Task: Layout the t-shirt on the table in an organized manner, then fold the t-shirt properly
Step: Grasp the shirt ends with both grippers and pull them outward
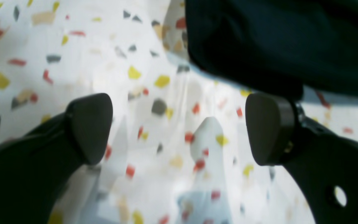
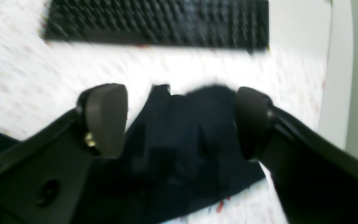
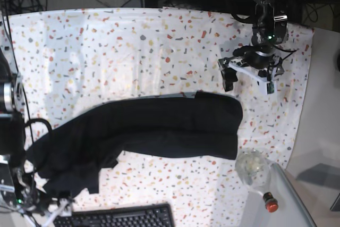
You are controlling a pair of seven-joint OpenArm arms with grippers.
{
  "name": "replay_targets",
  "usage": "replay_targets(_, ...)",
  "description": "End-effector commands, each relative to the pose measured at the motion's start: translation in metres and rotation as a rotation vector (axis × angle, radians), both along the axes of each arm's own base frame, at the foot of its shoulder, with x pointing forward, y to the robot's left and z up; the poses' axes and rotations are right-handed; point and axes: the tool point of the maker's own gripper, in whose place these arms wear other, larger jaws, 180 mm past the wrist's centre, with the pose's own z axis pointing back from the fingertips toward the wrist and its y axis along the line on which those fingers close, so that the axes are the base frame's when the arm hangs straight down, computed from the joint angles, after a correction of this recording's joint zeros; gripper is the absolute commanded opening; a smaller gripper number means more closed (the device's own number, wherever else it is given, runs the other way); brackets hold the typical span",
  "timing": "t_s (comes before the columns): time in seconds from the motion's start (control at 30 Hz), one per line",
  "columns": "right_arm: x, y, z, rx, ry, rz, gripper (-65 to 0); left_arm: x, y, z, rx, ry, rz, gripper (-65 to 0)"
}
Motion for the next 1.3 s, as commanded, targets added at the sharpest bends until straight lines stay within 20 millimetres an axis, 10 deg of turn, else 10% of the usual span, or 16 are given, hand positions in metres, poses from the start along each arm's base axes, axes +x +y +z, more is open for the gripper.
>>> replay_targets(0.0,0.004,-0.020,0.019,0.014,-0.066,-0.044,-22.8,0.020,-0.003,0.015,-0.004,-0.066,-0.010,0.0)
replay_targets(0.33,-0.049,-0.063,-0.058,0.060,-0.022,-0.276,-18.2,0.076,-0.048,-0.015,0.006,0.029,-0.069,-3.5)
replay_targets(0.53,-0.065,-0.096,-0.068,-0.016,-0.064,-0.455,-18.2,0.045,-0.041,-0.033,0.017,0.084,-0.068,-65.0)
replay_targets(0.73,-0.083,-0.112,-0.088,-0.067,-0.033,-0.540,-18.2,0.001,0.015,-0.015,0.037,0.160,0.039,-65.0)
replay_targets(1.03,-0.098,-0.005,-0.126,0.087,0.091,-0.327,-18.2,-0.039,0.043,0.002,0.102,0.225,0.022,-65.0)
replay_targets(1.27,-0.108,0.019,-0.136,0.115,0.122,-0.299,-18.3,-0.039,0.041,0.003,0.102,0.220,0.018,-65.0)
